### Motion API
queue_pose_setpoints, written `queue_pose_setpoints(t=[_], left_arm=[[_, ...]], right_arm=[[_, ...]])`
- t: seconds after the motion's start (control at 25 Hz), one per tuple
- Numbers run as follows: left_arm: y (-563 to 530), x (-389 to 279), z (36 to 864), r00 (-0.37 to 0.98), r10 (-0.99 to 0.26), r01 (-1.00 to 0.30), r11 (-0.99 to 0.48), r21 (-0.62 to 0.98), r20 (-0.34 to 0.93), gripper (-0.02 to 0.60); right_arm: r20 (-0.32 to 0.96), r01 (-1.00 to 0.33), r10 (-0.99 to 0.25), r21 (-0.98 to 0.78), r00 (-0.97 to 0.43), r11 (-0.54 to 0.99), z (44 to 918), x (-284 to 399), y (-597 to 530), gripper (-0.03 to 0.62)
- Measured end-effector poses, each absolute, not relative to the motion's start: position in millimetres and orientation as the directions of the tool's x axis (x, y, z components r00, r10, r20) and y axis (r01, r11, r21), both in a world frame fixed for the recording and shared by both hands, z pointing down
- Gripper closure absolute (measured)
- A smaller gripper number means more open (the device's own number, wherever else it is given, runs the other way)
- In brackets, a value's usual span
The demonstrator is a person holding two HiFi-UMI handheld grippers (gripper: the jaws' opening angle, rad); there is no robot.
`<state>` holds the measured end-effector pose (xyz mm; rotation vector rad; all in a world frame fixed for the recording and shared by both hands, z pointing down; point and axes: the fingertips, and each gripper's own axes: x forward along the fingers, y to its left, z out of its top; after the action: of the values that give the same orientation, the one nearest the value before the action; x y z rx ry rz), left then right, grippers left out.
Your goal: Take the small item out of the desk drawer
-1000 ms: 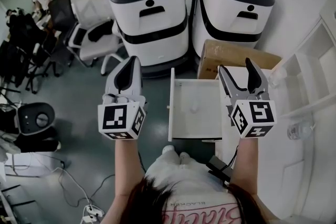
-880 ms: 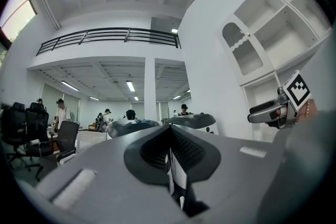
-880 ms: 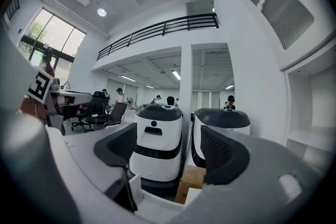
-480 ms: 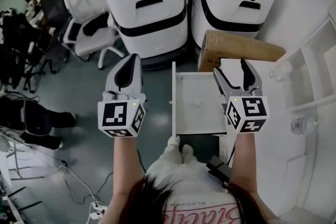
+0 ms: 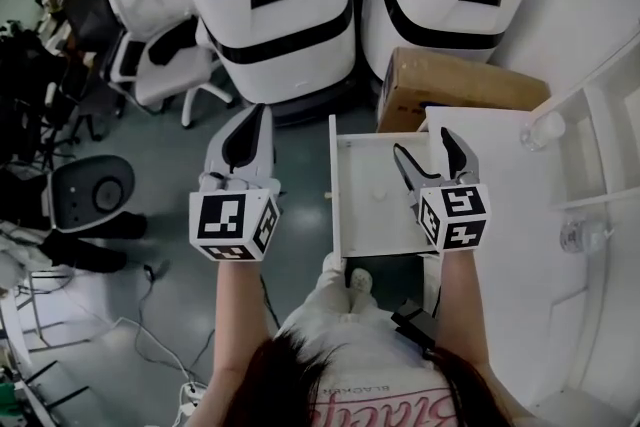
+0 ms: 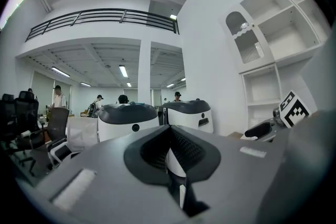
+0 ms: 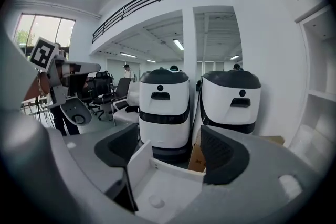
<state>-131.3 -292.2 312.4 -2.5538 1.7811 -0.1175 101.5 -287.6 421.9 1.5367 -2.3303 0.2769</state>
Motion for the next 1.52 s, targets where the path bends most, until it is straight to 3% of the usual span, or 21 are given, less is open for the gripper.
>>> queue_pose_setpoints(t=[0.88,1.52], left_arm=[[-313,-117,385,0.400,-0.894,-0.913,-0.408,0.004,0.200,0.566],[-319,-114,418,0.411,-0.863,-0.904,-0.428,0.005,0.293,0.566]], right_arm=[[0.668,-0.913,-0.655,-0.094,-0.354,0.398,571,89,-281,0.243],[0.826,-0.901,-0.442,-0.166,-0.349,0.402,664,75,-262,0.241]])
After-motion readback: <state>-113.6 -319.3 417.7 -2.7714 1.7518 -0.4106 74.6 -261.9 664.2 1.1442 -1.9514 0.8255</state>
